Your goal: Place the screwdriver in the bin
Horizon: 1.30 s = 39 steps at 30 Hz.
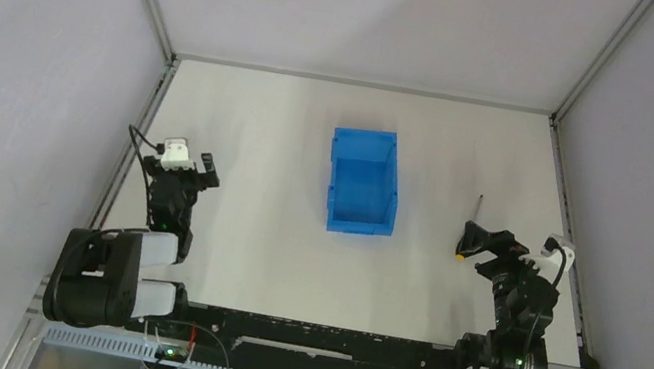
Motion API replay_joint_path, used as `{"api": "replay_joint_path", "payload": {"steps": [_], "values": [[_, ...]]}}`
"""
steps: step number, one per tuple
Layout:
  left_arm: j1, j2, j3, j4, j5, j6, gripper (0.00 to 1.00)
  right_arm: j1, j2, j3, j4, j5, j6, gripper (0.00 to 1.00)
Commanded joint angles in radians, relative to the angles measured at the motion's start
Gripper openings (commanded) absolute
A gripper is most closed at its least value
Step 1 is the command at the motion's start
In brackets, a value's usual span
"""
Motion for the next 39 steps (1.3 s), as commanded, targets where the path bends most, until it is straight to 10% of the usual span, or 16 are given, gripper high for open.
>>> {"api": "replay_joint_path", "payload": {"steps": [1,12,23,39], "values": [[-0.004,-0.005,0.037,0.028,-0.008,-0.002,1.00,0.001,0.031,0.034,0.030,0.034,0.033,1.00],[-0.004,-0.004,0.037,0.028,-0.007,-0.002,1.00,0.002,0.278,0.364,0.046,-0.067,-0.136,0.98],[-0.004,-0.004,0.038,0.028,-0.007,-0.002,1.00,-0.009,1.366,1.488,-0.928,0.066,-0.260,0.95],[-0.004,-0.004,0.037,0.028,-0.007,-0.002,1.00,-0.028,1.786,1.019,-0.499,0.156,-0.238,0.76]]}}
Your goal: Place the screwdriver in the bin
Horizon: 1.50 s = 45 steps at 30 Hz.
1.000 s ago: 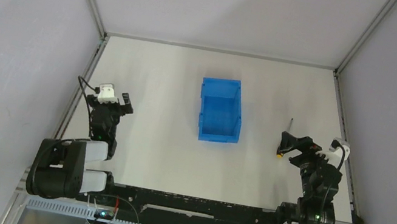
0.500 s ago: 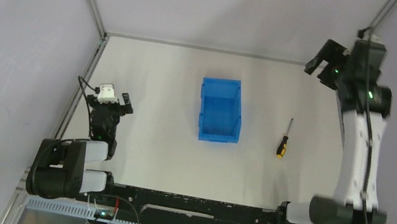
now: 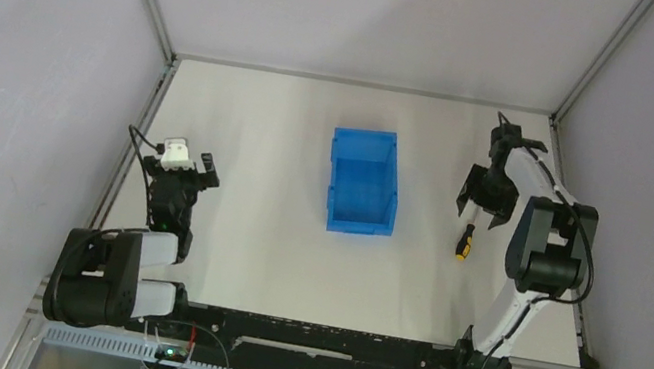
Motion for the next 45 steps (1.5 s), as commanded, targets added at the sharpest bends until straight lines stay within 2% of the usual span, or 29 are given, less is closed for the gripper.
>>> {"api": "replay_joint_path", "payload": {"steps": [1,5,7,9,11,14,17,21,25,31,37,41,45], "values": [[-0.004,-0.005,0.037,0.028,-0.008,-0.002,1.00,-0.008,0.067,-0.063,0.152,0.053,-0.006,0.73],[-0.004,-0.006,0.037,0.028,-0.007,-0.002,1.00,-0.008,0.100,-0.113,0.218,0.052,-0.024,0.61],[-0.004,-0.004,0.037,0.028,-0.008,-0.002,1.00,-0.008,0.111,-0.122,0.233,0.045,-0.045,0.51],[-0.004,-0.005,0.038,0.028,-0.007,-0.002,1.00,-0.007,0.119,-0.122,0.224,0.034,-0.063,0.32],[-0.004,-0.005,0.037,0.028,-0.007,-0.002,1.00,-0.007,0.101,-0.117,0.205,0.042,-0.073,0.01],[-0.004,-0.005,0.037,0.028,-0.007,-0.001,1.00,-0.007,0.038,-0.067,0.126,0.066,-0.085,0.00],[-0.004,-0.005,0.038,0.028,-0.008,-0.001,1.00,-0.007,0.003,0.056,-0.027,0.076,-0.086,0.00],[-0.004,-0.004,0.037,0.028,-0.007,-0.002,1.00,-0.008,0.007,0.275,-0.287,0.066,-0.075,0.00],[-0.004,-0.004,0.037,0.028,-0.007,-0.001,1.00,-0.003,0.029,0.408,-0.424,0.051,-0.048,0.00],[-0.003,-0.004,0.037,0.028,-0.008,-0.002,1.00,0.054,0.000,0.453,-0.411,-0.026,-0.012,0.00],[-0.004,-0.004,0.036,0.028,-0.007,-0.002,1.00,0.329,-0.018,0.506,-0.283,-0.160,0.054,0.00],[-0.004,-0.004,0.037,0.028,-0.007,-0.002,1.00,0.485,0.050,0.627,-0.275,-0.170,0.072,0.00],[-0.004,-0.004,0.037,0.028,-0.008,-0.001,1.00,0.579,0.117,0.728,-0.283,-0.113,0.042,0.00]]}}
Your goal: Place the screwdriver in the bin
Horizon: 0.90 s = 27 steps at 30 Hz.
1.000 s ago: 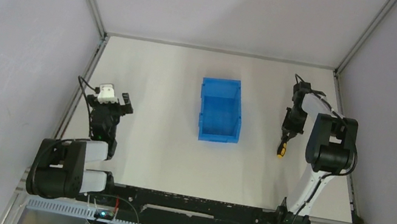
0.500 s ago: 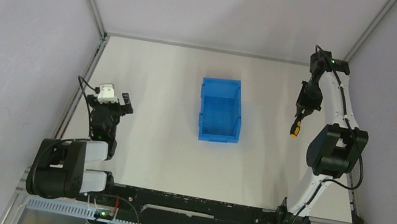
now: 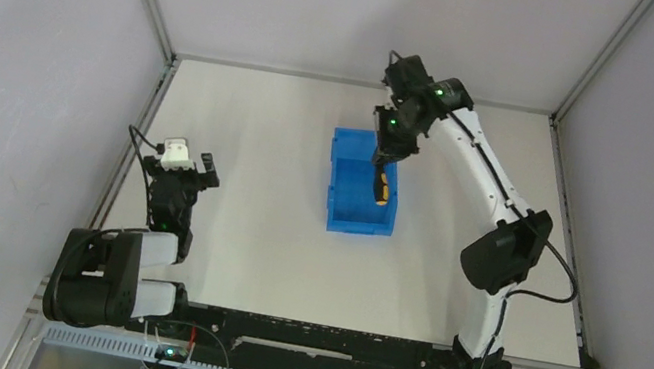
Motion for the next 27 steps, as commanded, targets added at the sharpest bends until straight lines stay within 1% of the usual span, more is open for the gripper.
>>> {"api": "replay_joint_path", "payload": {"steps": [1,2,5,11,14,18,21,24,25,27], "values": [[-0.004,-0.005,0.037,0.028,-0.008,-0.002,1.00,0.050,0.049,0.095,0.009,0.054,-0.006,0.00],[-0.003,-0.005,0.037,0.028,-0.007,-0.002,1.00,0.065,0.060,0.095,0.014,0.100,-0.019,0.00],[-0.004,-0.005,0.037,0.028,-0.007,-0.001,1.00,0.091,0.071,0.046,0.072,0.162,-0.046,0.00],[-0.004,-0.004,0.037,0.028,-0.007,-0.002,1.00,0.124,0.075,-0.159,0.287,0.229,-0.091,0.00],[-0.004,-0.004,0.037,0.028,-0.007,-0.002,1.00,0.124,0.098,-0.227,0.375,0.237,-0.093,0.00],[-0.004,-0.005,0.037,0.028,-0.008,-0.002,1.00,0.131,0.142,-0.291,0.444,0.269,-0.089,0.00],[-0.004,-0.004,0.038,0.028,-0.006,-0.002,1.00,0.137,0.185,-0.318,0.471,0.257,-0.082,0.00],[-0.004,-0.004,0.037,0.028,-0.007,-0.002,1.00,0.142,0.225,-0.317,0.477,0.262,-0.076,0.07],[-0.004,-0.004,0.037,0.028,-0.007,-0.002,1.00,0.143,0.234,-0.314,0.473,0.266,-0.068,0.11],[-0.004,-0.005,0.037,0.028,-0.007,-0.002,1.00,0.143,0.241,-0.308,0.467,0.280,-0.050,0.24]]}}
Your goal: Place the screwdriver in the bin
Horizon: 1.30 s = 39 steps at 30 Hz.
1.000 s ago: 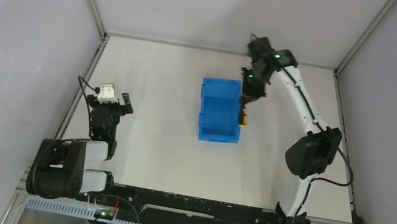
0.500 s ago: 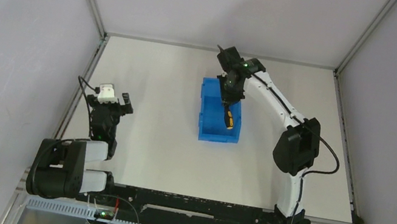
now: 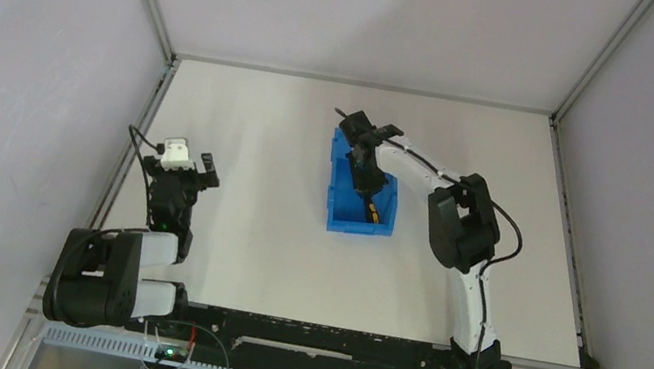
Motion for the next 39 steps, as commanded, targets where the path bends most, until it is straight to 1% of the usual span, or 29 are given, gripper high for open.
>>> {"api": "replay_joint_path", "payload": {"steps": [1,3,6,7,13,14,15,17,18,20,23,25,27,31,36,39], "values": [[-0.004,-0.004,0.037,0.028,-0.007,-0.002,1.00,0.017,0.003,0.016,0.038,0.047,0.031,0.30],[-0.004,-0.004,0.038,0.028,-0.008,-0.002,1.00,0.018,-0.019,0.024,0.034,0.082,0.059,0.40],[-0.004,-0.004,0.037,0.028,-0.008,-0.002,1.00,0.022,-0.077,0.033,0.035,0.131,0.090,0.47],[-0.004,-0.004,0.036,0.028,-0.008,-0.002,1.00,0.022,-0.109,0.039,0.035,0.137,0.093,0.49],[-0.003,-0.005,0.037,0.028,-0.007,-0.001,1.00,0.030,-0.283,0.071,0.027,0.116,0.073,0.51],[-0.004,-0.004,0.037,0.028,-0.006,-0.002,1.00,0.030,-0.323,0.066,0.032,0.100,0.059,0.53],[-0.003,-0.004,0.037,0.028,-0.007,-0.002,1.00,0.028,-0.363,0.059,0.039,0.079,0.045,0.61],[-0.003,-0.004,0.037,0.028,-0.008,-0.002,1.00,0.025,-0.453,0.031,0.065,0.034,0.011,0.97],[-0.005,-0.005,0.037,0.028,-0.008,-0.002,1.00,0.024,-0.501,0.005,0.087,0.019,-0.007,0.99],[-0.004,-0.004,0.037,0.028,-0.007,-0.002,1.00,0.015,-0.613,-0.074,0.155,-0.002,-0.037,1.00],[-0.004,-0.005,0.038,0.028,-0.007,-0.002,1.00,-0.019,-0.790,-0.275,0.300,-0.047,-0.060,1.00],[-0.004,-0.004,0.037,0.028,-0.007,-0.002,1.00,-0.042,-0.940,-0.422,0.419,-0.041,-0.052,1.00],[-0.003,-0.004,0.037,0.028,-0.007,-0.002,1.00,-0.058,-1.045,-0.549,0.493,-0.011,-0.039,1.00],[-0.004,-0.005,0.038,0.028,-0.007,-0.002,1.00,-0.094,-1.208,-0.755,0.561,0.093,-0.010,1.00],[-0.003,-0.004,0.037,0.028,-0.007,-0.002,1.00,-0.142,-1.393,-1.014,0.635,0.161,0.043,1.00],[-0.004,-0.004,0.038,0.028,-0.007,-0.002,1.00,-0.168,-1.489,-1.175,0.663,0.202,0.120,1.00]]}}
